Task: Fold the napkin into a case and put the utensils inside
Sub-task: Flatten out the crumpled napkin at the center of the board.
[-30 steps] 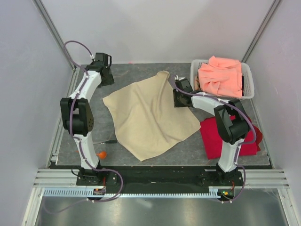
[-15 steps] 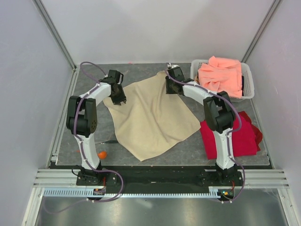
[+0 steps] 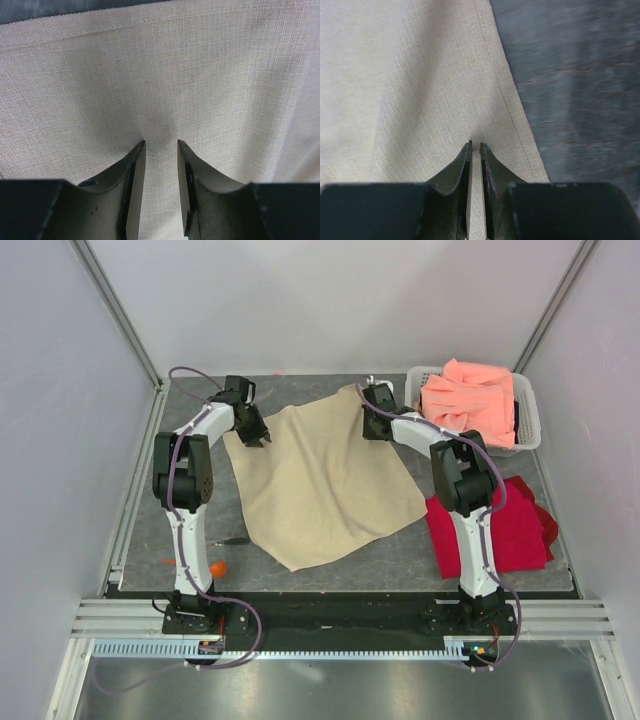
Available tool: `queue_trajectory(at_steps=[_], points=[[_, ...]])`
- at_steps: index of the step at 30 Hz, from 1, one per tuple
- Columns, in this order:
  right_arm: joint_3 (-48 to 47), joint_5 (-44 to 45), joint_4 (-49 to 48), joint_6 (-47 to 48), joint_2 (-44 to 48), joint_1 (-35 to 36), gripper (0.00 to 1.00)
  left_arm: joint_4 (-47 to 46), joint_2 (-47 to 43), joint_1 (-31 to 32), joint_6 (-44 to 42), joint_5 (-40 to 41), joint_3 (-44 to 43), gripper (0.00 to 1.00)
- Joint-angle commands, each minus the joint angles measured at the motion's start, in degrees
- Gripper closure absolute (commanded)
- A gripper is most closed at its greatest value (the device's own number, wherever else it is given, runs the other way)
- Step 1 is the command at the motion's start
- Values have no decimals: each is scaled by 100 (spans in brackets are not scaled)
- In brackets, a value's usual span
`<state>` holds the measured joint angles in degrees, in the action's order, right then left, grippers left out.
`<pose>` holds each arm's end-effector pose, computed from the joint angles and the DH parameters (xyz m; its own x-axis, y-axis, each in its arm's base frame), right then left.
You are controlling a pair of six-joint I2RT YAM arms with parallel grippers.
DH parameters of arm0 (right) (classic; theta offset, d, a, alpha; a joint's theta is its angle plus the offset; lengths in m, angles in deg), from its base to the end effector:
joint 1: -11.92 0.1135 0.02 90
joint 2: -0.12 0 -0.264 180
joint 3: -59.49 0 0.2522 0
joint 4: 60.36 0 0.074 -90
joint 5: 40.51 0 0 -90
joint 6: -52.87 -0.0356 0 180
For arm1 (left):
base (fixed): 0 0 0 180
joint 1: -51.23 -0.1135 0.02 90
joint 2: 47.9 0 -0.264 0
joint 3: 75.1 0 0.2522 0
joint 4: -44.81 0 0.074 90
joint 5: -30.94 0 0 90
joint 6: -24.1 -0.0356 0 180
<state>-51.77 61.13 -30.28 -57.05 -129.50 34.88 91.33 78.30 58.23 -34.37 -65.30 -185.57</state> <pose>0.4631 0.1884 0.1560 -0.7359 0.0506 -0.6751 -0.0086 0.9964 0.0841 0.4656 -0.0611 0.1614 -0.8383 -0.4208 -0.3466 -0.3133 0.8921 -0.3255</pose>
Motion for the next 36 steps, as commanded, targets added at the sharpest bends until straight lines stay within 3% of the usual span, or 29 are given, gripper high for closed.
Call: queue_trajectory(at_steps=[1, 9, 14, 18, 21, 26, 27, 31, 36], points=[[38, 576, 302, 93, -80, -309, 82, -23, 650, -225, -24, -578, -638, 61], [-858, 445, 538, 647, -362, -336, 77, 187, 1312, -428, -314, -1397, -2158, 57], [-1378, 331, 890, 578, -143, -266, 64, 170, 408, -419, -244, -1477, -1677, 50], [-1116, 277, 1057, 446, 497, -12, 45, 126, -1152, -410, 27, -952, -320, 50], [-633, 94, 1032, 226, 1042, 296, 38, 3, -2313, -419, 238, -521, 998, 65], [273, -320, 918, -126, 1860, 815, 37, -15, -3793, -419, 556, -352, 3126, 83], [588, -329, 882, -169, 2140, 859, 37, 3, -4038, -411, 669, -282, 3384, 92], [1354, -435, 680, -223, 2888, 929, 37, -6, -5171, -376, 890, -36, 4571, 98], [2092, -241, 575, -161, 3644, 921, 36, -120, -5640, -209, 1232, 210, 5662, 98]])
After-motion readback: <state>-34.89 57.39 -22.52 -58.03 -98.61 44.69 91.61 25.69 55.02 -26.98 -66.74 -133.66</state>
